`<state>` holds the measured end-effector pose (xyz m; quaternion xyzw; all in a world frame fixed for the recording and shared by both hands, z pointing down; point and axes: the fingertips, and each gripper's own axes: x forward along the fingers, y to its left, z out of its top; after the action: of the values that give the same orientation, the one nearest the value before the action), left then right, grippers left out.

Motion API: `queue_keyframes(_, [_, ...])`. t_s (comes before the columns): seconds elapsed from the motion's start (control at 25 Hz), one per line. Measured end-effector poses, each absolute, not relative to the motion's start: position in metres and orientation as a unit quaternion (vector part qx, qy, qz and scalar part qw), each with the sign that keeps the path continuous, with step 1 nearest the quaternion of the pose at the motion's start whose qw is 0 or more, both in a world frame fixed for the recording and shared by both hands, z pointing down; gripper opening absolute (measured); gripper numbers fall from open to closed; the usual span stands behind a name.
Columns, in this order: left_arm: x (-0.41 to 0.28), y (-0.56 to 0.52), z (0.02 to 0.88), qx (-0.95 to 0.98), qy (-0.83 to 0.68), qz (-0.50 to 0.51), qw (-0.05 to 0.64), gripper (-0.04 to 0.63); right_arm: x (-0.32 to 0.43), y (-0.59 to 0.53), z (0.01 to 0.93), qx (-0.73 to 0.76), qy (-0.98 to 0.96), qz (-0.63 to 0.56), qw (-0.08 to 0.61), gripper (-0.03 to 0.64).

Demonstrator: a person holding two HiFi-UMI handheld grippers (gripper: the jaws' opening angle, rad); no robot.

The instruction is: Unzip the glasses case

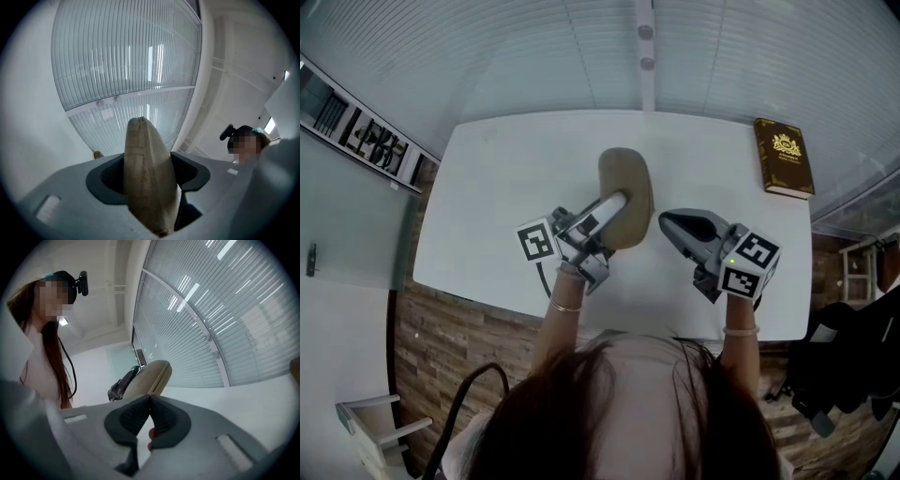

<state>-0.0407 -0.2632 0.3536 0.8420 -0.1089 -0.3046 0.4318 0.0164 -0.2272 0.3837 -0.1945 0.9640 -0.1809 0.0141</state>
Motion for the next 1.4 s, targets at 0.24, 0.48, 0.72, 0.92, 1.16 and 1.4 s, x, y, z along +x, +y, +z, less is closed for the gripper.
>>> queue_keyframes(0.24, [-0.038, -0.261, 0.353, 0.838, -0.113, -0.308, 0.437, 0.293, 0.019, -0.221, 0.386, -0.2, 0.962, -0.187, 0.018, 0.003])
queue_keyframes(0.48, [-0.041, -0.263, 0.354, 0.827, -0.118, -0.322, 0.445, 0.293, 0.016, -0.211, 0.392, -0.197, 0.961, -0.191, 0.014, 0.003])
queue_keyframes(0.72, [-0.043, -0.262, 0.356, 0.822, -0.125, -0.326, 0.449, 0.293, 0.014, -0.205, 0.396, -0.197, 0.961, -0.195, 0.009, 0.003])
queue_keyframes(0.92, [-0.044, -0.263, 0.359, 0.814, -0.135, -0.33, 0.458, 0.293, 0.012, -0.201, 0.399, -0.198, 0.96, -0.198, 0.004, 0.003])
queue_keyframes(1.16, [-0.048, -0.264, 0.359, 0.805, -0.142, -0.34, 0.465, 0.293, 0.009, -0.194, 0.4, -0.194, 0.96, -0.202, 0.005, 0.003])
queue_keyframes(1.4, [-0.051, -0.268, 0.359, 0.801, -0.146, -0.345, 0.467, 0.293, 0.005, -0.194, 0.401, -0.187, 0.962, -0.201, 0.001, 0.003])
